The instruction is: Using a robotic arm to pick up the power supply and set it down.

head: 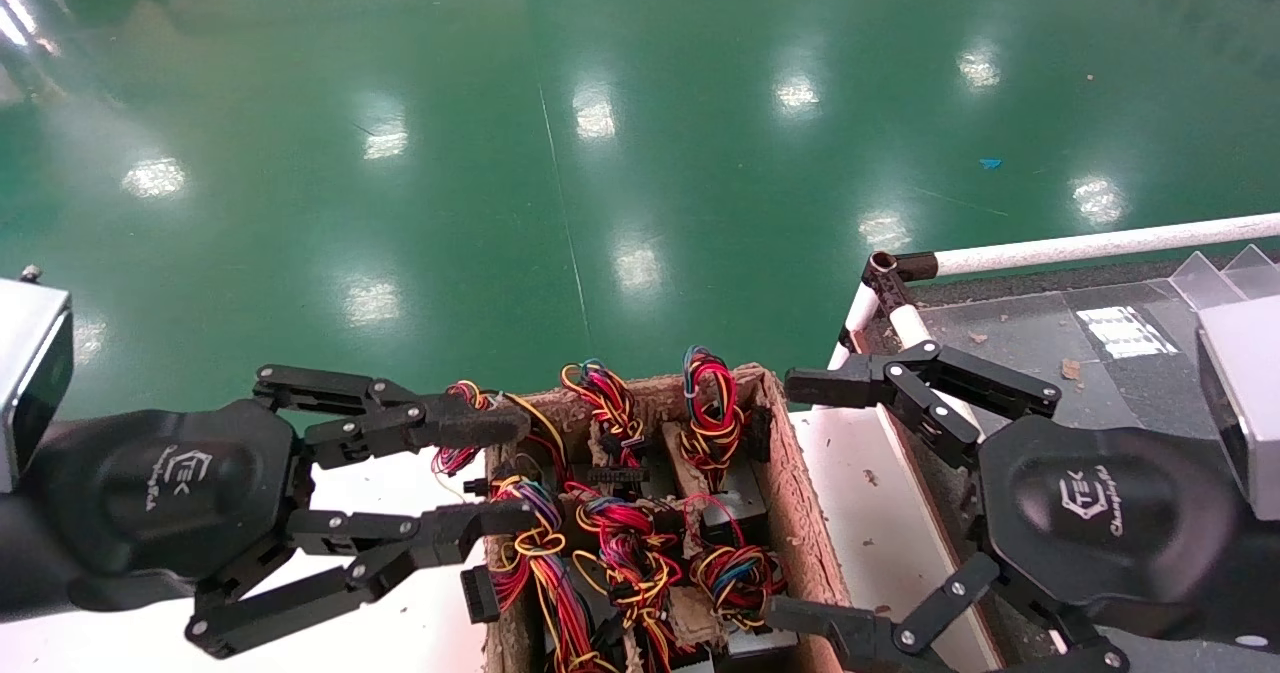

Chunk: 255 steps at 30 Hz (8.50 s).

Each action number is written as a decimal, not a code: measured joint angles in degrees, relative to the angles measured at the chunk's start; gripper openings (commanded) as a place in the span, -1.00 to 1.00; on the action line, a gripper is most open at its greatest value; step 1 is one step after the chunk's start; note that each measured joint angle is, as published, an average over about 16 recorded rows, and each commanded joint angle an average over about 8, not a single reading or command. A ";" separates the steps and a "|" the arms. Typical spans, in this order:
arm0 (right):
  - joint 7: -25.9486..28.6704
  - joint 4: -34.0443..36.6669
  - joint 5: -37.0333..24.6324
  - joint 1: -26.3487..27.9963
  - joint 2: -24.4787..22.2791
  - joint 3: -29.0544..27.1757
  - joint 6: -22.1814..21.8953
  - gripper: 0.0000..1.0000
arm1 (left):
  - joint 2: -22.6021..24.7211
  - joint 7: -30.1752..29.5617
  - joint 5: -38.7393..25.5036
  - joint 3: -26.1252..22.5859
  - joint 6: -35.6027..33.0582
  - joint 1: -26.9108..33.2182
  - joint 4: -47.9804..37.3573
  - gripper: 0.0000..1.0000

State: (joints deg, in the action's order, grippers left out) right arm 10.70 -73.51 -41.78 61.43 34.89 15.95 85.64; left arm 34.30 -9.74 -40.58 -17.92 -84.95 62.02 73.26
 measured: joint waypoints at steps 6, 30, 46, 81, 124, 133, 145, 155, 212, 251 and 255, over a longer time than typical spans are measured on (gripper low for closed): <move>0.00 0.00 0.00 0.00 0.00 0.00 0.00 1.00 | 0.00 0.00 0.00 0.00 0.00 0.00 0.00 -1.00; 0.02 0.10 -0.31 0.00 -0.05 0.11 -0.11 1.00 | 0.00 0.00 0.00 0.00 0.00 0.00 -0.01 1.00; 0.31 -0.47 -12.00 2.93 0.46 4.56 -2.01 1.00 | 0.00 0.02 0.01 -0.04 -0.01 0.03 -0.04 1.00; -9.08 -3.59 -45.40 7.34 11.36 15.95 -14.01 -1.00 | -0.03 0.06 0.06 -0.11 0.01 0.05 -0.04 1.00; -19.21 -4.45 -35.70 3.39 8.19 7.90 -20.74 -1.00 | -0.06 0.10 0.12 -0.20 0.05 0.07 -0.04 1.00; -21.29 -4.45 -25.07 4.80 3.10 -0.15 -20.60 -1.00 | -0.07 0.11 0.13 -0.22 0.06 0.07 -0.04 1.00; -22.91 -3.64 -24.01 5.14 -1.95 -6.61 -27.77 -1.00 | -0.08 0.13 0.15 -0.24 0.07 0.08 -0.04 1.00; -23.83 -0.26 -35.10 4.57 -1.01 -4.78 -38.19 -1.00 | -0.09 0.13 0.16 -0.26 0.08 0.08 -0.04 1.00; -28.32 15.78 -45.97 14.23 8.89 3.08 -38.05 1.00 | -0.13 0.19 0.24 -0.37 0.12 0.11 -0.04 1.00; -13.41 10.62 -25.73 9.68 3.01 0.13 -21.14 1.00 | -0.15 0.24 0.28 -0.43 0.14 0.13 -0.10 1.00; -12.09 9.57 -23.21 8.75 2.72 0.12 -19.06 1.00 | -0.15 0.24 0.29 -0.44 0.15 0.13 -0.10 1.00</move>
State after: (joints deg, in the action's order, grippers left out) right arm -1.38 -63.94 -64.99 70.18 37.62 16.08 66.58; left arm 34.15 -9.50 -40.29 -18.36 -84.80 62.15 73.16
